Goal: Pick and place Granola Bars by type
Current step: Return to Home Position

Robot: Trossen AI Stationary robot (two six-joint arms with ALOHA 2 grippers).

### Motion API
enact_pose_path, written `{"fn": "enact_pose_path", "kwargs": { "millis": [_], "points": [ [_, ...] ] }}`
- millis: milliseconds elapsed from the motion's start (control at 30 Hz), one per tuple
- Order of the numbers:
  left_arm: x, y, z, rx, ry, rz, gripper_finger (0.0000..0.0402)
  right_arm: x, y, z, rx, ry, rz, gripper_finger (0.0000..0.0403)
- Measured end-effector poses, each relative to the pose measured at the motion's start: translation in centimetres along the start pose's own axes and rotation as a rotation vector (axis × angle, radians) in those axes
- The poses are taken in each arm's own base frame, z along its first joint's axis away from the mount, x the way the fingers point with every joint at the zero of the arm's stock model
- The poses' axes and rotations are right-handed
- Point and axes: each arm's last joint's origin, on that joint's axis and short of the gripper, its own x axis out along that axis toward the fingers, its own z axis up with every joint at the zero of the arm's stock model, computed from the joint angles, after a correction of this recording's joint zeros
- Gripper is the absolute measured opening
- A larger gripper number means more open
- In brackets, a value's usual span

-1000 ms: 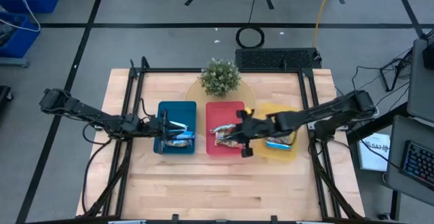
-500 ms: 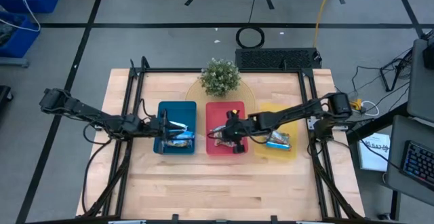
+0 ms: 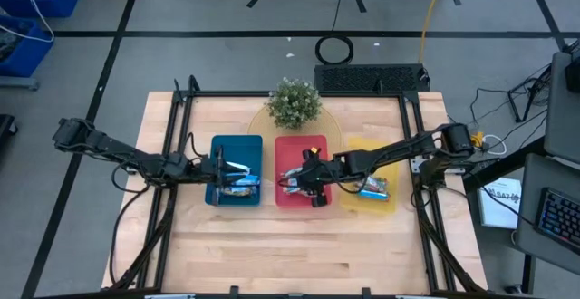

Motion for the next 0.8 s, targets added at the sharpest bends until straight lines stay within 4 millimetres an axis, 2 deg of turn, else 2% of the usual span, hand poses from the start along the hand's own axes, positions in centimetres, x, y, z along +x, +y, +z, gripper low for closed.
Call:
{"fn": "enact_pose_path", "kwargs": {
  "millis": [167, 333, 467, 600, 700, 800],
  "points": [
    [0.0, 0.0, 0.1, 0.010, -0.012, 0.008, 0.0072, -3.1, -0.1, 0.6, -0.024, -0.077, -0.010, 0.0162],
    [-0.8, -0.2, 0.7, 0.056, -0.037, 0.050, 0.0072, -8.4, 0.2, 0.0, -0.041, -0.232, -0.025, 0.0121],
    [-1.6, -0.6, 0.8, 0.131, -0.014, 0.047, 0.0072, -11.8, 0.8, -2.8, -0.025, -0.427, -0.045, 0.0068],
    [-2.0, -0.9, 1.0, 0.234, -0.024, 0.018, 0.0067, -13.9, 1.0, -6.7, 0.012, -0.646, -0.092, 0.0010],
    [-2.0, -0.6, 1.2, 0.324, -0.040, 0.048, 0.0041, -14.8, 0.9, -9.5, 0.048, -0.765, -0.124, 0.0008],
    [-1.8, 0.4, 1.6, 0.333, -0.023, 0.110, 0.0009, -15.4, 0.7, -11.8, 0.066, -0.850, -0.110, 0.0003]
  ]
}}
